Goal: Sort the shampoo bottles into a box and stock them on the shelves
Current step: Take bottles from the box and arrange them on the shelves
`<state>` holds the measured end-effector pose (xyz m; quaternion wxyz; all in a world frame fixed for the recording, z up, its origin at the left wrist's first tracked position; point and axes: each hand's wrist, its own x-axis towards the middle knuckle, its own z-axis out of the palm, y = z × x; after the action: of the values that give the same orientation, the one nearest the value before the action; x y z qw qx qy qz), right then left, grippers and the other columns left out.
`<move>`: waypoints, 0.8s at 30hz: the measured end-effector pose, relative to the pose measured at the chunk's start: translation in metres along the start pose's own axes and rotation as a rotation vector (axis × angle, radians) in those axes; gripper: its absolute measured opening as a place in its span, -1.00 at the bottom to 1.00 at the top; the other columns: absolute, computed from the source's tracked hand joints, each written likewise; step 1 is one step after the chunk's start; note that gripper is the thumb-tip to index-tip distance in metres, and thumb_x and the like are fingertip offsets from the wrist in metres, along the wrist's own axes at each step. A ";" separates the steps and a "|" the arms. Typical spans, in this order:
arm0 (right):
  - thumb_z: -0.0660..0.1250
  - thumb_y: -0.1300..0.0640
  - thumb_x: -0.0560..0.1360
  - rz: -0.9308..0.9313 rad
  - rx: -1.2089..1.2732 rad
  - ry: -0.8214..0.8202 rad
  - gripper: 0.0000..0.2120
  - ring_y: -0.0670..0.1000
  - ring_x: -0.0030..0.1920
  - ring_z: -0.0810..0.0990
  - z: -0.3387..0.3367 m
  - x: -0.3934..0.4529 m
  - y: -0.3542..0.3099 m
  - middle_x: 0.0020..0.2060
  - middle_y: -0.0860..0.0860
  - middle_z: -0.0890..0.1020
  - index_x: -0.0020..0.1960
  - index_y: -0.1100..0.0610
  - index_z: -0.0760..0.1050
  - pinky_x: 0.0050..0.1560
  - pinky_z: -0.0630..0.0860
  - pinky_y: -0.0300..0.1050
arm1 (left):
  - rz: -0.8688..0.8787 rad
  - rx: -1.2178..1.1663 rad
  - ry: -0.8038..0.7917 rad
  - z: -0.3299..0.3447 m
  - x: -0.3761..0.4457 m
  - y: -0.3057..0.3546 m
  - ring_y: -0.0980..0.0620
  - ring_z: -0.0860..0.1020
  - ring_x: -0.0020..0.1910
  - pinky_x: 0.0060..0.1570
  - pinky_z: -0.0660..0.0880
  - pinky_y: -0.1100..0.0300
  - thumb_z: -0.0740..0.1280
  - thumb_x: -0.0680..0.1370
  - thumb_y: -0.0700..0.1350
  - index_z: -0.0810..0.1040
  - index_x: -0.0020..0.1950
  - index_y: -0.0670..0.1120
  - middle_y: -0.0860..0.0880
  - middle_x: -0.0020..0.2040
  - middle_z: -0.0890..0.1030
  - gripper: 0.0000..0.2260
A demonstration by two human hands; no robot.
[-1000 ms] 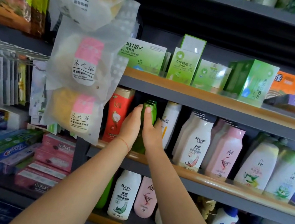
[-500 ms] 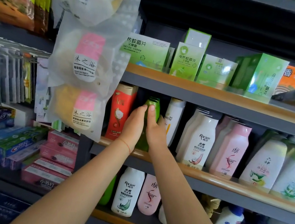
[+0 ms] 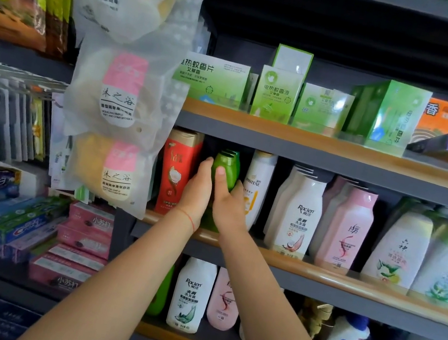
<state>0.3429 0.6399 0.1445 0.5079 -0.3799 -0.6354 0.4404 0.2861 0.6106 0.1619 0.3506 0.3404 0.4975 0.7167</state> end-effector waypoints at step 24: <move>0.19 -0.10 0.63 0.052 0.064 0.007 -0.48 -0.07 0.25 0.41 -0.009 -0.009 0.001 0.22 -0.11 0.43 0.51 0.10 0.26 0.23 0.27 -0.23 | -0.030 0.004 -0.052 0.000 -0.018 0.004 0.02 0.55 0.16 0.30 0.43 0.02 0.18 0.63 0.18 0.58 0.11 0.06 0.00 0.13 0.62 -0.72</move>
<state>0.3537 0.6332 0.1415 0.5106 -0.3813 -0.6092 0.4721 0.2950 0.5948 0.1631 0.3737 0.3522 0.4946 0.7012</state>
